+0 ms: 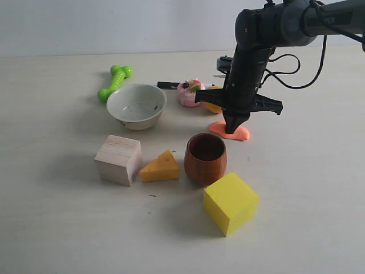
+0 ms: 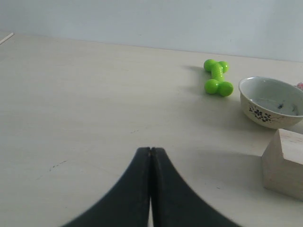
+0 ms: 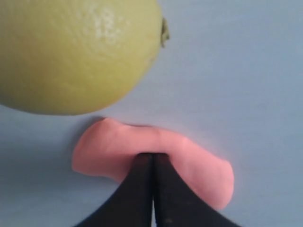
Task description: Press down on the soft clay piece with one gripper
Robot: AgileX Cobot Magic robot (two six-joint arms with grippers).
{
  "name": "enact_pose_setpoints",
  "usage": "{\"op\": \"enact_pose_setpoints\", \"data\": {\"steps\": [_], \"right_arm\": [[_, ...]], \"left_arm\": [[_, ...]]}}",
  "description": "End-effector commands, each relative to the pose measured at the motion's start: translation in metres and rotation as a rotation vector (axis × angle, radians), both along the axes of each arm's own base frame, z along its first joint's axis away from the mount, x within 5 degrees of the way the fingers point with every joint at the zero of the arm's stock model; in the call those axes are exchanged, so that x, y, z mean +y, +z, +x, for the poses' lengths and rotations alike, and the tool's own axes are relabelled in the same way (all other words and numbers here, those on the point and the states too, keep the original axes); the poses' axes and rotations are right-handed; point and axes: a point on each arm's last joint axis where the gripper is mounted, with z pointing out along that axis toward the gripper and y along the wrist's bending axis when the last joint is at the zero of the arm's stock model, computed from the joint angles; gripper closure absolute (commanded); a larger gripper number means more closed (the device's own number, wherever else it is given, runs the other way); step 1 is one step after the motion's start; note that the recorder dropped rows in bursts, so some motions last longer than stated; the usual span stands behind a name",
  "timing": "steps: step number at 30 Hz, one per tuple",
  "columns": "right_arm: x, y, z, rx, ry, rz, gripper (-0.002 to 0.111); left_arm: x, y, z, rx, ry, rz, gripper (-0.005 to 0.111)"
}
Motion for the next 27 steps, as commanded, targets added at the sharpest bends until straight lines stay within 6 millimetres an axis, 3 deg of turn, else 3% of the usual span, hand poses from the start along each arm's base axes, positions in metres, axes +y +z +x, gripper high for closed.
{"op": "enact_pose_setpoints", "data": {"steps": [1,9,18,27], "right_arm": [[-0.007,-0.042,-0.016,0.175,0.060,-0.073,0.108],[0.002,-0.033,-0.010,0.168,0.053,0.010,0.108],[0.014,-0.016,-0.001,0.110,0.041,0.115,0.085],[0.017,-0.003,0.005,0.075,0.044,0.131,0.082]], "left_arm": [[-0.001,0.002,0.000,-0.015,-0.008,-0.006,0.107],[-0.001,0.002,0.000,-0.015,-0.008,-0.006,0.107],[-0.001,0.002,0.000,-0.015,-0.008,-0.006,0.107],[-0.001,0.002,0.000,-0.015,-0.008,-0.006,0.107]]}}
